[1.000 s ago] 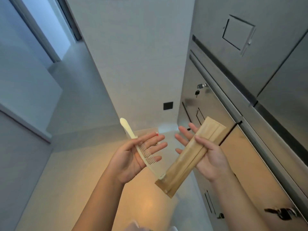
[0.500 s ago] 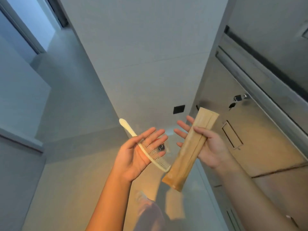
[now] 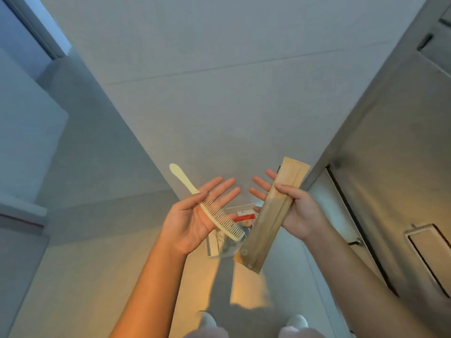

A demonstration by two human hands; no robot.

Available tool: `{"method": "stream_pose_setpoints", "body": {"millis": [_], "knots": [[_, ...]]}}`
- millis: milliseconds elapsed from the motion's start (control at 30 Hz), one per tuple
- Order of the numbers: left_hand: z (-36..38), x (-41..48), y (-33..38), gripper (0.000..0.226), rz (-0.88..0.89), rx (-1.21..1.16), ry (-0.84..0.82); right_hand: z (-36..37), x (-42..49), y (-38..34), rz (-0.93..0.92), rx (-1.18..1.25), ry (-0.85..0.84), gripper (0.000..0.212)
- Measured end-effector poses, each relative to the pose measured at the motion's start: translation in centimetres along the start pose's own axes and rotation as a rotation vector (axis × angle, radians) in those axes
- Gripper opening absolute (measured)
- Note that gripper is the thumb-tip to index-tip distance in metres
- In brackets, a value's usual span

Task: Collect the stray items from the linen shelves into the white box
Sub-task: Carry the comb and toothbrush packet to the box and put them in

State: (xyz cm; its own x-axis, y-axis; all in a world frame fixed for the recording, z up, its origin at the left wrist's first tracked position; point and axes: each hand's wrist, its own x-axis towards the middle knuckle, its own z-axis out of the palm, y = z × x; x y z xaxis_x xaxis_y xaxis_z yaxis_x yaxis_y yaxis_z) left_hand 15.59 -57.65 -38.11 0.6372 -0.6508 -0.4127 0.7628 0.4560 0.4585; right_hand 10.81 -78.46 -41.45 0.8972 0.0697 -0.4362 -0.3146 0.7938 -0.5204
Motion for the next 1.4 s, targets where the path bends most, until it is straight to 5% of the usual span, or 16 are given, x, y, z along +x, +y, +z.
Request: {"method": "stream_pose_setpoints", "body": {"millis": [667, 1400], "knots": [[-30.8, 25.7, -14.7, 0.042, 0.016, 0.123, -0.04, -31.1, 24.8, 13.2, -0.01, -0.166, -0.092, 0.034], [-44.1, 32.5, -19.6, 0.046, 0.07, 0.228, 0.08, -39.5, 32.5, 19.5, -0.198, -0.278, -0.025, 0.032]]}}
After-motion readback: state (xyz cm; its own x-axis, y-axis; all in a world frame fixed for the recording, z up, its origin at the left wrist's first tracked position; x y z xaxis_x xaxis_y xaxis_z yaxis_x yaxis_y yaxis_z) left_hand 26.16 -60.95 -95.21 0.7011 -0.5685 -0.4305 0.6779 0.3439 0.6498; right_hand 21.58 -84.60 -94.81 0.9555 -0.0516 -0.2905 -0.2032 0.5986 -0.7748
